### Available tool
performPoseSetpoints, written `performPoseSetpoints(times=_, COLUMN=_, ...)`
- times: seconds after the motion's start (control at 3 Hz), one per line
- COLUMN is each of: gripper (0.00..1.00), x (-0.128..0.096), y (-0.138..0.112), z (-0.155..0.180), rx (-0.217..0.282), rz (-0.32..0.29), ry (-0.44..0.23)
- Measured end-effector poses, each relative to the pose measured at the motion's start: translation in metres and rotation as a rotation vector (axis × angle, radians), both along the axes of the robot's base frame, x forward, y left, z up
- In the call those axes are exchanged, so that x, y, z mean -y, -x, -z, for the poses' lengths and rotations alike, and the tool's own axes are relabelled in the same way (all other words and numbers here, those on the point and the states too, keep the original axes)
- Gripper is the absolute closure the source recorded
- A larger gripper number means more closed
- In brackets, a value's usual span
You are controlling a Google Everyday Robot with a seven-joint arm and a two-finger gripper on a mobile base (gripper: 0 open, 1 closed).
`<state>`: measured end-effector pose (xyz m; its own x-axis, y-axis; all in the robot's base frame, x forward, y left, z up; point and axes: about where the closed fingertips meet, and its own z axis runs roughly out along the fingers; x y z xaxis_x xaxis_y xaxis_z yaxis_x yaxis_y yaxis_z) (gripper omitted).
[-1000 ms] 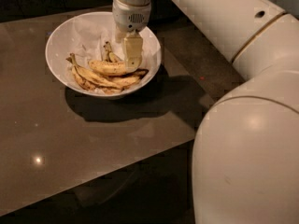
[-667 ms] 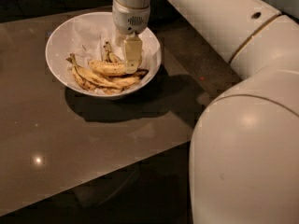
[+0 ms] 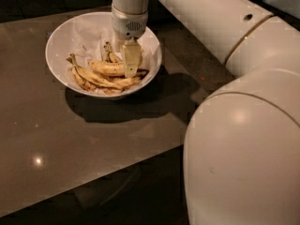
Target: Pick banana from white bowl
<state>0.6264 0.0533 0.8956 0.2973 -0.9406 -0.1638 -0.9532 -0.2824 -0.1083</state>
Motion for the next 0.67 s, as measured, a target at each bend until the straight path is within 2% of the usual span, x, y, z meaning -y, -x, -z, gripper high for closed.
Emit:
performPoseSetpoints(times=0.33, gripper=0.33, x=-0.0005, y=-0.0008, z=0.0092, rx=-0.016, rz=0.000, ry=0.009)
performPoseSetpoints(times=0.67, gripper=0.52, x=-0.0005, y=-0.0008, z=0.0092, rx=-0.016, rz=0.000, ry=0.009)
